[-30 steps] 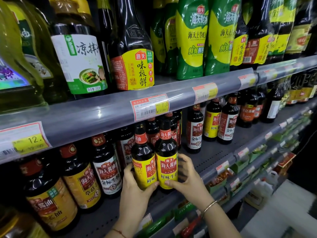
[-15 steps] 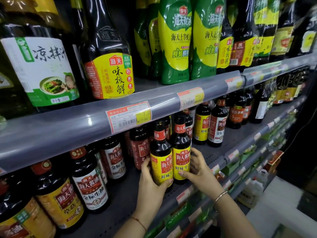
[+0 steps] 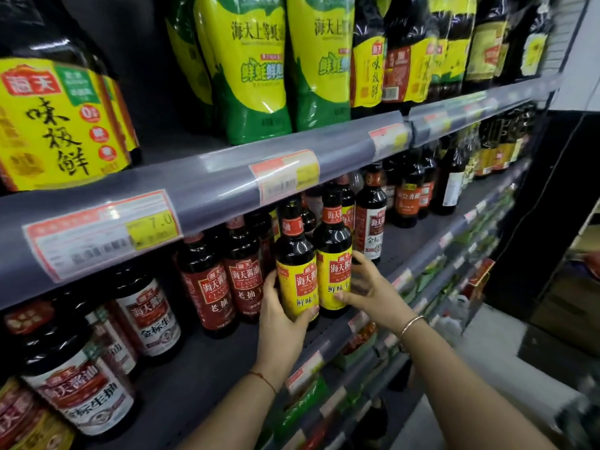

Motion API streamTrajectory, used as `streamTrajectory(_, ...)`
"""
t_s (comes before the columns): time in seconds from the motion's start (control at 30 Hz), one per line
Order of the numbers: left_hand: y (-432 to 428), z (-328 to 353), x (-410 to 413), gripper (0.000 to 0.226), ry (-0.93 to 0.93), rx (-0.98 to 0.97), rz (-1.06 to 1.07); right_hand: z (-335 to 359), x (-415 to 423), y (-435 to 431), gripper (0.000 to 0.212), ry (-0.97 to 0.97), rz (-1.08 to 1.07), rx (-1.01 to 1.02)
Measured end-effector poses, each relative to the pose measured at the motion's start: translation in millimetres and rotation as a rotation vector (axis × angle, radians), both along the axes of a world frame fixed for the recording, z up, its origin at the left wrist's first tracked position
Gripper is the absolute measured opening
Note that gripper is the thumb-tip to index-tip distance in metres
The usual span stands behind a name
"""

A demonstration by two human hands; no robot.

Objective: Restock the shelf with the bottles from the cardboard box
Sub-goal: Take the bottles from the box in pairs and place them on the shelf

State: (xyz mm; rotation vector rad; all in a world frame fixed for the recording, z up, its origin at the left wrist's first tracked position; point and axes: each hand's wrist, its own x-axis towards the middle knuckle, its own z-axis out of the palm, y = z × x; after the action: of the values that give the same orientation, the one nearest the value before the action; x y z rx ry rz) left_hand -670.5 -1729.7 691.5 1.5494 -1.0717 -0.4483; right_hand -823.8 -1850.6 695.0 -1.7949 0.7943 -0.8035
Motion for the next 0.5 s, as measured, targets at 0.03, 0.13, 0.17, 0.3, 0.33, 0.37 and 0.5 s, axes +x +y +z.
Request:
streamTrajectory(0.03, -1.3, 0.2, 0.3, 0.087, -0.003, 0.004, -0.008, -0.9, -0.9, -2.5, 0.080, 0.006, 0.008, 0.001)
streamTrajectory(0.13, -2.6, 0.2, 1.8, 0.086, -0.022, 0.019, -0.031, -2.2, -1.6, -5.7, 0.082, 0.012, 0.030, 0.006)
streamTrajectory(0.17, -2.7, -0.3, 3.0, 0.087, -0.031, 0.028, -0.034, -2.9, -0.9, -6.3, 0.082, 0.011, 0.033, 0.006)
streamTrajectory(0.3, -3.4, -2.0, 3.4, 0.090, -0.048, 0.049, -0.030, -5.2, -1.0, -6.5, 0.081, 0.009, 0.023, -0.002)
streamTrajectory(0.33, -3.3, -1.7, 2.5, 0.090, -0.043, 0.047, -0.028, -5.3, -0.9, -6.3, 0.080, 0.009, 0.021, -0.002)
streamTrajectory(0.37, -3.1, -1.1, 1.7, 0.089, -0.039, 0.043, -0.030, -4.7, -1.0, -5.1, 0.079, 0.008, 0.023, -0.002)
streamTrajectory(0.5, -1.1, 2.4, 4.5, 0.096, -0.041, 0.053, -0.072, -5.3, -0.6, 4.3, 0.078, -0.020, -0.008, -0.005)
